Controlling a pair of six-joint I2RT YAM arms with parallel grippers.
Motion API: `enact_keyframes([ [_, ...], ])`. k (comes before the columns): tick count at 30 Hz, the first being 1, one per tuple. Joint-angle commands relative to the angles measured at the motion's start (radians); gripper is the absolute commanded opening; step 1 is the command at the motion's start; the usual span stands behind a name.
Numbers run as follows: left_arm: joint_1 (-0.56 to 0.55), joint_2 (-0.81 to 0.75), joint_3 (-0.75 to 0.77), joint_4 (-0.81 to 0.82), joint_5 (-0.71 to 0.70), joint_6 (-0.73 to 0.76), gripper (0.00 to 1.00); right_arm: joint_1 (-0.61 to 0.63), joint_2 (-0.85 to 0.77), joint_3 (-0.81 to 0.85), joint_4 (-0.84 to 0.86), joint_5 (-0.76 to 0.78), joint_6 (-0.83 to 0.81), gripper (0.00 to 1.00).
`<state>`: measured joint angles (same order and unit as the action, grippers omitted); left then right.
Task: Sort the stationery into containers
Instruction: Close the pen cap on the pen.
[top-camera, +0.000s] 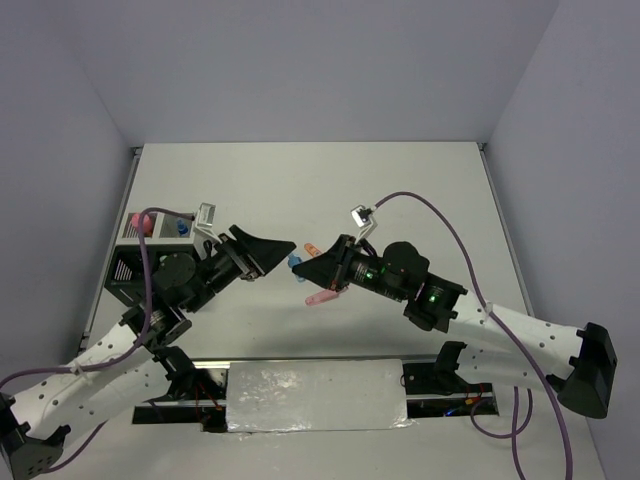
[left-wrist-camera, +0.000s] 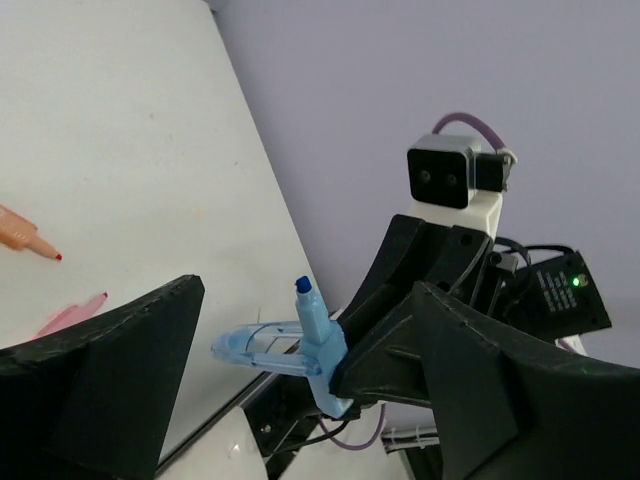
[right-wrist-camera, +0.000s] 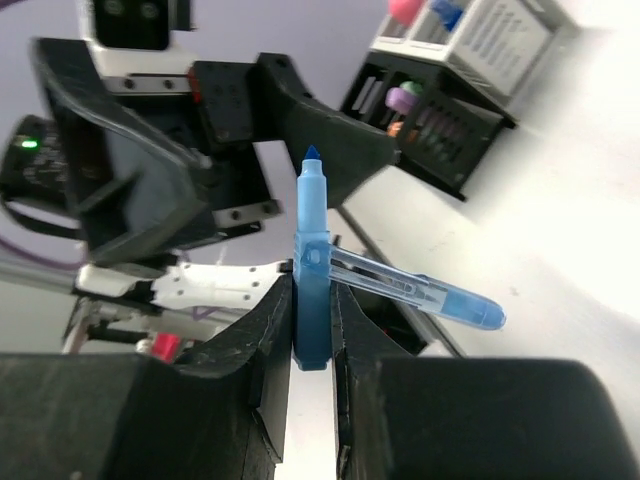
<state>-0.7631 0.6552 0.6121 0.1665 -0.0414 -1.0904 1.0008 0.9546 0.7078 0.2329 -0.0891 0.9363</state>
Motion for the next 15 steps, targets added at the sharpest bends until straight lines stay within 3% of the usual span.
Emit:
enact_keyframes([
  [1, -0.002, -0.005, 0.070, -0.102, -0.072, 0.012, 0.99, -0.014, -0.036, 0.022, -0.084, 0.070, -0.034, 0.00],
  [6, -0.004, 0.010, 0.032, -0.150, -0.031, -0.162, 0.99, -0.027, 0.018, 0.122, -0.297, 0.199, -0.048, 0.00],
  [10, -0.015, 0.046, -0.037, -0.056, 0.023, -0.348, 0.99, -0.031, 0.065, 0.130, -0.241, 0.161, -0.044, 0.00],
  [15, -0.061, 0.089, -0.110, 0.105, 0.005, -0.448, 0.99, -0.031, 0.113, 0.156, -0.170, 0.115, -0.070, 0.00],
])
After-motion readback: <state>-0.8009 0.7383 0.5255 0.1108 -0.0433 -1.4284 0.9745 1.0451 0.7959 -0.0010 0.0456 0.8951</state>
